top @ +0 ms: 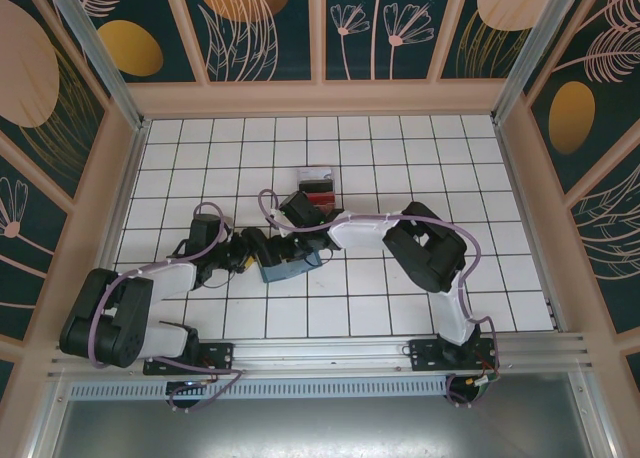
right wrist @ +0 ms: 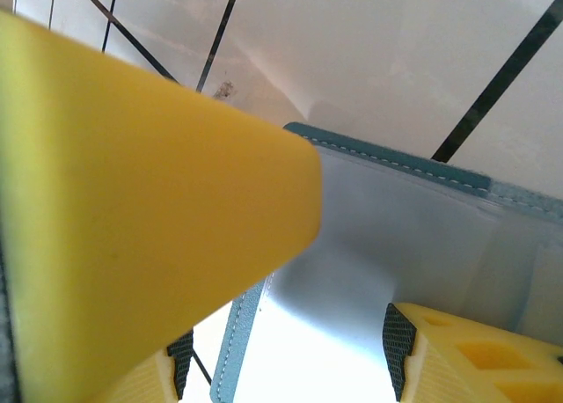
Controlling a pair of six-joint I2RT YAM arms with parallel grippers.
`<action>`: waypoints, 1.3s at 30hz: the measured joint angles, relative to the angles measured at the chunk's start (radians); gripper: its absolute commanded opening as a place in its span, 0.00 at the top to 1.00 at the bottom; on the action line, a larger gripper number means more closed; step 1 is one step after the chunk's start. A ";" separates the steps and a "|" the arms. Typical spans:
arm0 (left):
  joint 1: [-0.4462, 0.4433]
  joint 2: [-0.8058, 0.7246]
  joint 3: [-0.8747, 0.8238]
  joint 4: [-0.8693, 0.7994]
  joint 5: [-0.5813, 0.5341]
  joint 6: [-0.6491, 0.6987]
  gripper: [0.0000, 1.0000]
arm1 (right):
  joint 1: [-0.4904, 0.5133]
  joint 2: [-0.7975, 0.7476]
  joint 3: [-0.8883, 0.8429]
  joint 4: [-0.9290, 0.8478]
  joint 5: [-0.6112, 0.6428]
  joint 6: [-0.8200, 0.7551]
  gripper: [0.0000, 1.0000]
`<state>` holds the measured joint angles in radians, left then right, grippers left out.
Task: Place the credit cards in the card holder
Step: Open the card holder at the center of the table.
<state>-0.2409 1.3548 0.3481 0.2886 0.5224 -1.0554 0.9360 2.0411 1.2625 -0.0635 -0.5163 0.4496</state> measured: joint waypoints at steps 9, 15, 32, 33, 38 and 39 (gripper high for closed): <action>0.004 0.021 0.000 -0.019 -0.018 0.042 0.51 | -0.005 -0.006 -0.030 0.050 -0.016 0.020 0.38; 0.018 0.060 0.006 0.004 0.029 0.050 0.52 | -0.032 -0.037 -0.130 0.208 -0.044 0.114 0.38; 0.022 0.229 0.112 0.085 0.153 0.048 0.50 | -0.130 -0.059 -0.239 0.412 -0.087 0.264 0.39; 0.019 0.232 0.119 0.077 0.153 0.052 0.51 | -0.130 -0.059 -0.239 0.412 -0.088 0.264 0.39; 0.005 0.271 0.184 -0.005 0.151 0.089 0.57 | -0.130 -0.059 -0.239 0.412 -0.088 0.265 0.39; 0.002 0.279 0.194 -0.013 0.146 0.101 0.57 | -0.130 -0.059 -0.239 0.414 -0.089 0.267 0.39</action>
<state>-0.2390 1.6337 0.5419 0.2756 0.6685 -0.9546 0.8055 1.9820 1.0237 0.3500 -0.6048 0.7162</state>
